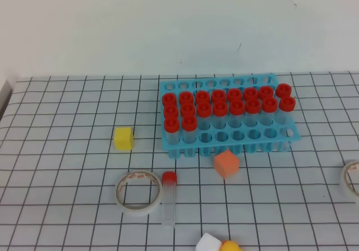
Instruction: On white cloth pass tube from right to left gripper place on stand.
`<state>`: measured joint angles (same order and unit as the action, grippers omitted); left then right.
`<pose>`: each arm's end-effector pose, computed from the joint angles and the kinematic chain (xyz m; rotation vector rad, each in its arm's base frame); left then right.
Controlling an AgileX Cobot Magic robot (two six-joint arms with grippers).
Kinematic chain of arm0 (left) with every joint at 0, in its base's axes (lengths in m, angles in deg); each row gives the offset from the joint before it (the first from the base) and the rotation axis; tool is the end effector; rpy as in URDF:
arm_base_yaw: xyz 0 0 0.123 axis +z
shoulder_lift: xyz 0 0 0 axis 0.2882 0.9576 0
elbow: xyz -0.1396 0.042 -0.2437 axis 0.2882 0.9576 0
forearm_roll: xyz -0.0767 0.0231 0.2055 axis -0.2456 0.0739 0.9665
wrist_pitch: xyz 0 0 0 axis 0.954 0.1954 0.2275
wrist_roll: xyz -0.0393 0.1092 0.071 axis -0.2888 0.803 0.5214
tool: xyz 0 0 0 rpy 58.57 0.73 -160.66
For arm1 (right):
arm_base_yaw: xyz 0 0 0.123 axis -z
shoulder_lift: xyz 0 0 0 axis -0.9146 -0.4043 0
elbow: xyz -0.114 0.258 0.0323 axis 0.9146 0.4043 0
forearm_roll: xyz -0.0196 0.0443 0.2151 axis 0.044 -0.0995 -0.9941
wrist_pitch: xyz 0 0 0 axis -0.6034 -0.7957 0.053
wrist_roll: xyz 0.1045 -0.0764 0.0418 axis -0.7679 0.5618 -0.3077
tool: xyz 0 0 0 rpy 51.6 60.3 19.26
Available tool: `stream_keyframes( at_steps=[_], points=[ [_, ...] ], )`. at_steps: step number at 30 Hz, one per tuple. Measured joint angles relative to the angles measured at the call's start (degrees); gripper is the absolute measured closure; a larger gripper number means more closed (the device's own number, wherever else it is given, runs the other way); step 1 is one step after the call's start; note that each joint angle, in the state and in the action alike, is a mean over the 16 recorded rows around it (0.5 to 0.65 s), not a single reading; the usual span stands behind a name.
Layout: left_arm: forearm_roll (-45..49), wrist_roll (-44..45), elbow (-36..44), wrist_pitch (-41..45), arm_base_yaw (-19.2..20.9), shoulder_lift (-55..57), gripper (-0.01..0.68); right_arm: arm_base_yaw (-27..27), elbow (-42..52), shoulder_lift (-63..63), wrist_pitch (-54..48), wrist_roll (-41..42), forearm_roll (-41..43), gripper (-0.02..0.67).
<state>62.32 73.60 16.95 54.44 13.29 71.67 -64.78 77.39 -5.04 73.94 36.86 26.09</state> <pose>0.0591 -0.0036 0.2990 0.0180 1.3541 -0.0797 0.0626 -0.0010 0.2805 -0.0658 1.3912 -0.1129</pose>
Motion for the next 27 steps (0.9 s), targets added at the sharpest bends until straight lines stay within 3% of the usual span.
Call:
stream_keyframes(
  at_steps=[7, 14, 20, 27],
  points=[
    [-1.5, -0.06, -12.29, 25.62, 0.0, 12.68, 0.674, 0.0, -16.15, -14.77, -26.12, 2.73, -3.44, 0.65],
    [-4.56, -0.04, -15.7, 37.9, 0.0, 25.7, 0.674, -0.1, -26.94, -36.34, -40.59, 11.08, -11.04, 0.65],
    [-6.58, 0.02, -14.27, 39.96, 0.0, 31.44, 0.674, -3.9, -30.35, -53.36, -40.34, 19.95, -20.19, 0.65],
    [-7.22, 0.1, -12.58, 38.78, 0.0, 33.43, 0.674, -16.87, -33.21, -69.79, -32.44, 24.56, -29.19, 0.649]
  ],
)
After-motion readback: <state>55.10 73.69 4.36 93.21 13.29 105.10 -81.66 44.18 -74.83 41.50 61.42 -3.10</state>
